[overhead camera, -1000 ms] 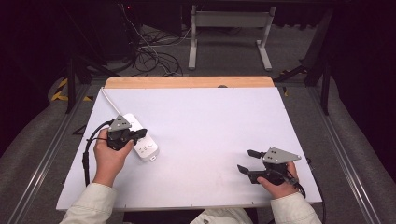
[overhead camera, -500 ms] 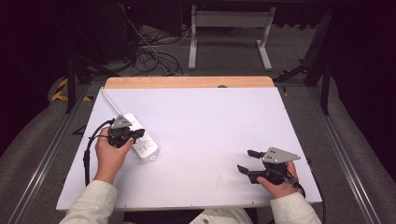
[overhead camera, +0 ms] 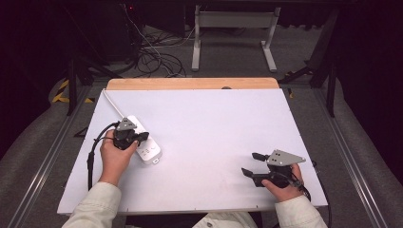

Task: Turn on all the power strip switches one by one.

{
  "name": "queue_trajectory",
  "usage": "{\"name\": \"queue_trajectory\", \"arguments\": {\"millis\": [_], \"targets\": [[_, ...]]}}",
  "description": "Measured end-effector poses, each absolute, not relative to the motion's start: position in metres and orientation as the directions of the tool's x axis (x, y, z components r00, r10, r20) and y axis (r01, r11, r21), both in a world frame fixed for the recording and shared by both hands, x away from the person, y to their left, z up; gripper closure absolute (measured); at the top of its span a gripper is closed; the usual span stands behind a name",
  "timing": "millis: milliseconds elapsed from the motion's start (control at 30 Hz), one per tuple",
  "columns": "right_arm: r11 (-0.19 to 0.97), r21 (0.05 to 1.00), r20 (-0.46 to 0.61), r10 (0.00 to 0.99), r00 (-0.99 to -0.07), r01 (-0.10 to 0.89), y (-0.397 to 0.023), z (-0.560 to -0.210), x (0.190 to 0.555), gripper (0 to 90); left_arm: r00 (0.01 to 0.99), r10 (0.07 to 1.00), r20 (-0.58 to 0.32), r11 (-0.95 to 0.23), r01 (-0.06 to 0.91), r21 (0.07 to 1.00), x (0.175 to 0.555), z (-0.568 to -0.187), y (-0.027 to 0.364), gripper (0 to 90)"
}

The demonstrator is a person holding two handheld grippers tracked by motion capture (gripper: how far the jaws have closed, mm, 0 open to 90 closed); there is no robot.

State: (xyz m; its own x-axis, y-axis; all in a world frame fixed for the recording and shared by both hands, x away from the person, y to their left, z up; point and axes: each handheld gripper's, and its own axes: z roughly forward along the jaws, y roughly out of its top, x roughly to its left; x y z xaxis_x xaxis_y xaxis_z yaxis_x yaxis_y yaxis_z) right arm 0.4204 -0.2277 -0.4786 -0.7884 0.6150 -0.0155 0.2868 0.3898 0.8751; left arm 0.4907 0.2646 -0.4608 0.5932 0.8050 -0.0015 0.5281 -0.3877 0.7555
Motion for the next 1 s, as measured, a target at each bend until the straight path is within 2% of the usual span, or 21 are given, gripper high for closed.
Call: {"name": "queue_trajectory", "arguments": {"millis": [1000], "targets": [[0.396, 0.876, -0.021, 0.600, -0.800, 0.275, -0.2279, -0.4781, 0.4190, 25.9, 0.576, 0.817, 0.030, -0.407, 0.537, 0.739, 0.4891, -0.4642, 0.2603, 90.0]]}}
